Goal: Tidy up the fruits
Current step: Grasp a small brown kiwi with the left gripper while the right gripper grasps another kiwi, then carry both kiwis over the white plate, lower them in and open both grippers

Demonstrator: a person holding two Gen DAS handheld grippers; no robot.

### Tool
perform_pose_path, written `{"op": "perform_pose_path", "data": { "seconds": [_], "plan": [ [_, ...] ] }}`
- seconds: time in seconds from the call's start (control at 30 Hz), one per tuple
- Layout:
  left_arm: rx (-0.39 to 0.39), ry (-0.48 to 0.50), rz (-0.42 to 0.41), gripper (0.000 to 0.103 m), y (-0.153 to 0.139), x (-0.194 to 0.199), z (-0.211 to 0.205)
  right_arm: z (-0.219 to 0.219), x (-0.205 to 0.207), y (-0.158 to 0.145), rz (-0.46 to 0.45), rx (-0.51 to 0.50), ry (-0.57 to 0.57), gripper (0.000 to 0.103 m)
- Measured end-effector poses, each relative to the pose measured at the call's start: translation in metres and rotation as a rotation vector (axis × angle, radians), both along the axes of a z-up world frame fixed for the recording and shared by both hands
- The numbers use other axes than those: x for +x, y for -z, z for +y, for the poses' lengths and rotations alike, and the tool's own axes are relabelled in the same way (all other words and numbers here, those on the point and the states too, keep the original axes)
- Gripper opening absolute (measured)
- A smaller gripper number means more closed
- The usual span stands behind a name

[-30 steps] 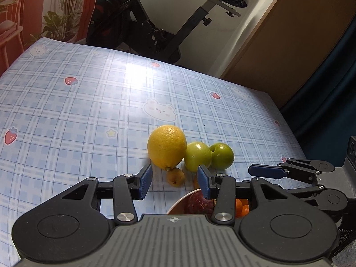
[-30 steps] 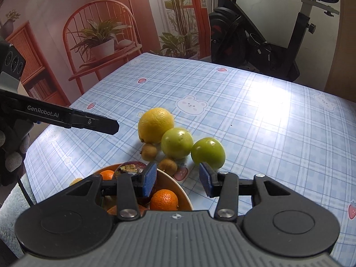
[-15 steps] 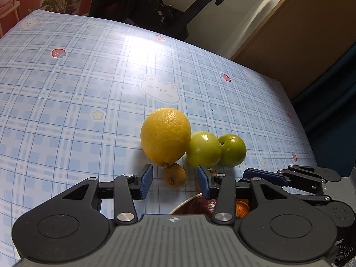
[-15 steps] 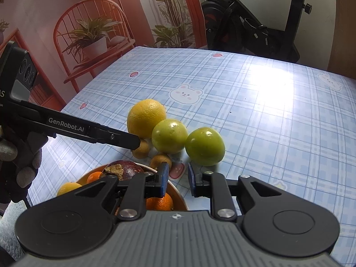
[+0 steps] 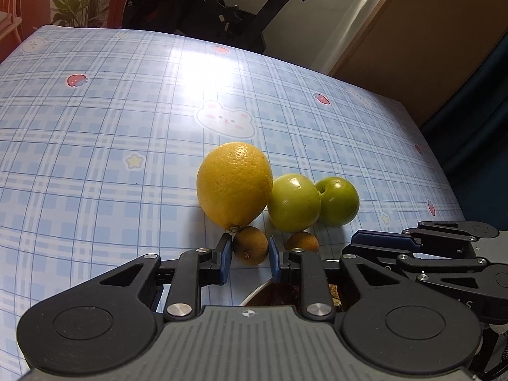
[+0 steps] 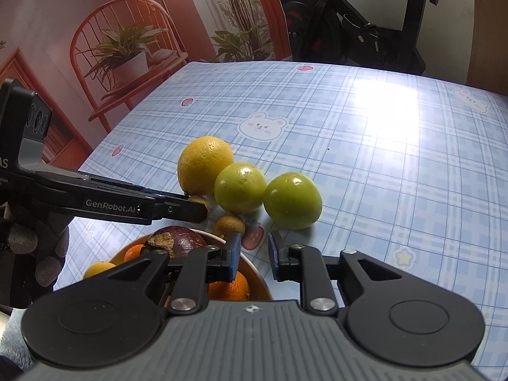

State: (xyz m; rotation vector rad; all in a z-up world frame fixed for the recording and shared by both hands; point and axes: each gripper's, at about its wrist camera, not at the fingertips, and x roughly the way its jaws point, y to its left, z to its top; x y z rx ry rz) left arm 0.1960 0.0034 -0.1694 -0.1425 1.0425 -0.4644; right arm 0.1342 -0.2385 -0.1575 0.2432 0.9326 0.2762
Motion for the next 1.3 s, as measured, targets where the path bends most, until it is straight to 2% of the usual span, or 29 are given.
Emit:
{"op": "perform_pose_path", "data": {
  "seconds": [0.2, 0.57, 0.73, 0.93, 1.13, 1.3],
  "plan": [
    [0.010, 0.008, -0.058, 0.026, -0.013, -0.014, 0.016, 0.003, 0.009, -0.002, 0.032, 0.052, 0.042, 0.021],
    [-0.040, -0.005, -0.108, 0.026, -0.031, -0.032, 0.050, 0.006, 0.026, 0.004, 0.131, 0.149, 0.169, 0.025],
    [-0.041, -0.001, -0.127, 0.026, -0.032, -0.037, 0.056, 0.014, 0.031, 0.007, 0.162, 0.108, 0.191, 0.026],
    [-0.037, -0.005, -0.144, 0.026, -0.032, -0.042, 0.058, 0.017, 0.034, 0.013, 0.199, 0.132, 0.223, 0.029],
    [-0.036, -0.004, -0.143, 0.026, -0.032, -0.043, 0.059, 0.017, 0.036, 0.017, 0.220, 0.168, 0.242, 0.030],
    [-0.045, 0.005, -0.139, 0.026, -0.037, -0.046, 0.059, 0.012, 0.029, 0.009, 0.189, 0.210, 0.247, 0.028]
  ]
}}
